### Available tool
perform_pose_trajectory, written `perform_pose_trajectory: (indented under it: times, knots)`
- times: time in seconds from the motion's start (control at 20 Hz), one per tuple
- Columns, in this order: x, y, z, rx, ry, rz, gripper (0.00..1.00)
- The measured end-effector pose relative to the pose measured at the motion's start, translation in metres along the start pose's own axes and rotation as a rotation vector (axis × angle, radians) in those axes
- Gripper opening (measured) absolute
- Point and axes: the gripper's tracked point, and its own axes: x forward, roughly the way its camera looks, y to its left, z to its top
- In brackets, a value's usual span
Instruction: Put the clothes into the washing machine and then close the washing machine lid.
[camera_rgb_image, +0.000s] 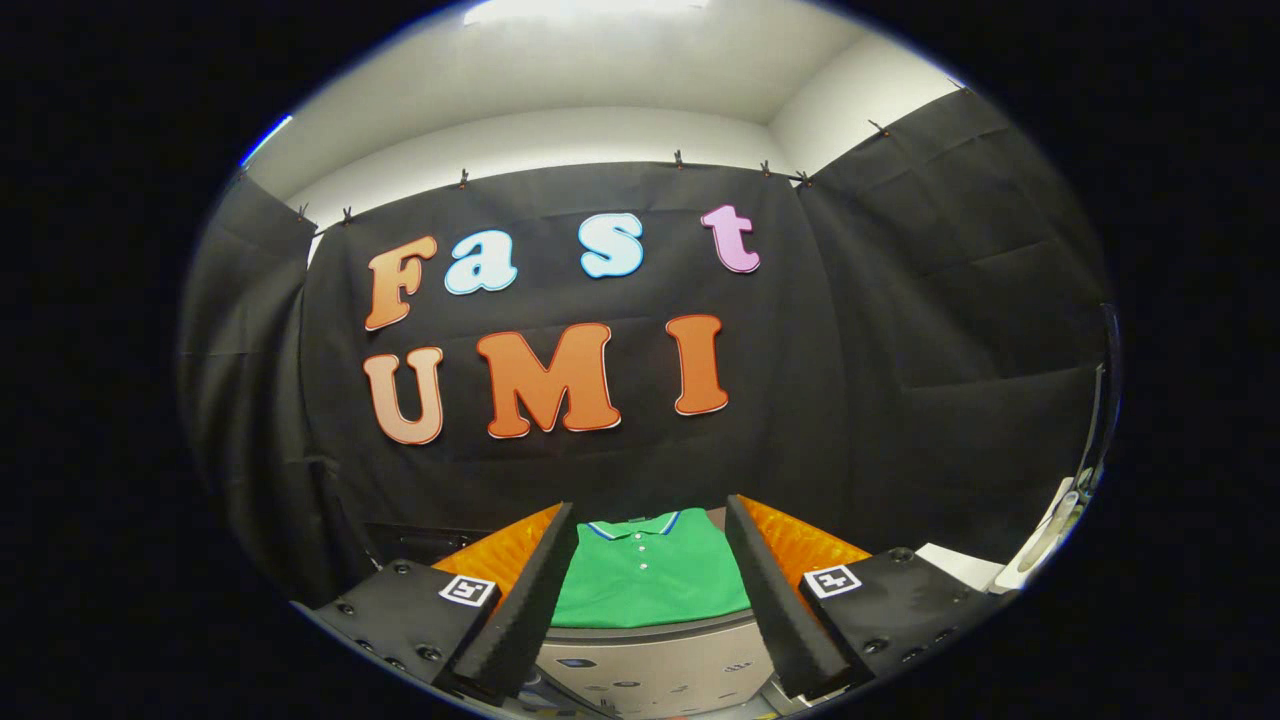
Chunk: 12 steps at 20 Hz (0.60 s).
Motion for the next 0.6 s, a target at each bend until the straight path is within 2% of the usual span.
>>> perform_pose_trajectory:
  times: [0.2,0.45,0.6]
  knots:
    - [0.036,0.009,-0.009,-0.042,0.104,0.019,0.96]
    - [0.118,0.034,-0.014,-0.057,0.234,0.087,0.96]
    - [0.169,0.033,-0.03,-0.031,0.332,0.091,0.96]
